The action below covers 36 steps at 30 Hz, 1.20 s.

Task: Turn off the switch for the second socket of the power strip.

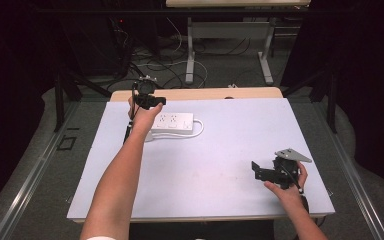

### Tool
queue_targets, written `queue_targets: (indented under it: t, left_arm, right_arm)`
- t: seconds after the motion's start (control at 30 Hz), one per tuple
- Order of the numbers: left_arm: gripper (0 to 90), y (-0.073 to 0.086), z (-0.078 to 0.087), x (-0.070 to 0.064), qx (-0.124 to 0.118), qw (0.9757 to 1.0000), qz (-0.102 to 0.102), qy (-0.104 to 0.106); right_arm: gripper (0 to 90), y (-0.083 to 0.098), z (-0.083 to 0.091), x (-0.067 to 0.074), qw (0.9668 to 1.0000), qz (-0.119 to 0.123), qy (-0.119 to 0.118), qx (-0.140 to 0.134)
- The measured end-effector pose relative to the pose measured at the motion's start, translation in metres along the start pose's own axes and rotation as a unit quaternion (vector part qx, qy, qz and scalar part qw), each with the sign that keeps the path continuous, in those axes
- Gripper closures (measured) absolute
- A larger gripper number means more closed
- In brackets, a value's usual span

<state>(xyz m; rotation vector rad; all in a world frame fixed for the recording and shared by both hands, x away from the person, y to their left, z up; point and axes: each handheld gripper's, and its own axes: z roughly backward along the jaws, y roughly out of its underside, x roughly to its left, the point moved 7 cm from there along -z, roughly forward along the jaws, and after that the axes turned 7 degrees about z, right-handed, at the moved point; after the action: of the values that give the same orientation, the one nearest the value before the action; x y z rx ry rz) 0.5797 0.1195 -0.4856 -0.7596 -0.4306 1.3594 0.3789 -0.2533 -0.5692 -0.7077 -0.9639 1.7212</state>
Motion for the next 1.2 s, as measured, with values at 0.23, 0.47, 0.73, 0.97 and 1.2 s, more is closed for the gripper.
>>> queue_targets:
  t: [0.23, 0.47, 0.73, 0.97, 1.2]
  left_arm:
    - [59.3, 0.003, -0.007, 0.004, 0.014, 0.9998, 0.011, -0.002]
    - [65.7, 0.009, -0.015, 0.009, 0.035, 0.9989, 0.031, -0.002]
    - [71.2, 0.019, -0.024, 0.016, 0.067, 0.9972, 0.033, -0.004]
    - [73.1, 0.028, -0.031, 0.019, 0.089, 0.9954, 0.035, -0.005]
    - [76.2, 0.033, -0.035, 0.022, 0.102, 0.9941, 0.038, -0.007]
  right_arm:
    - [0.0, 0.001, 0.000, 0.001, 1.0000, -0.003, -0.005, 0.005]
    - [0.0, 0.001, -0.001, 0.001, 1.0000, 0.000, -0.006, 0.006]
    - [0.0, 0.001, -0.001, 0.001, 1.0000, 0.001, -0.007, 0.005]
    - [0.0, 0.002, -0.001, 0.001, 0.9999, -0.001, -0.009, 0.006]
    - [0.0, 0.002, -0.002, 0.001, 0.9999, -0.001, -0.010, 0.007]
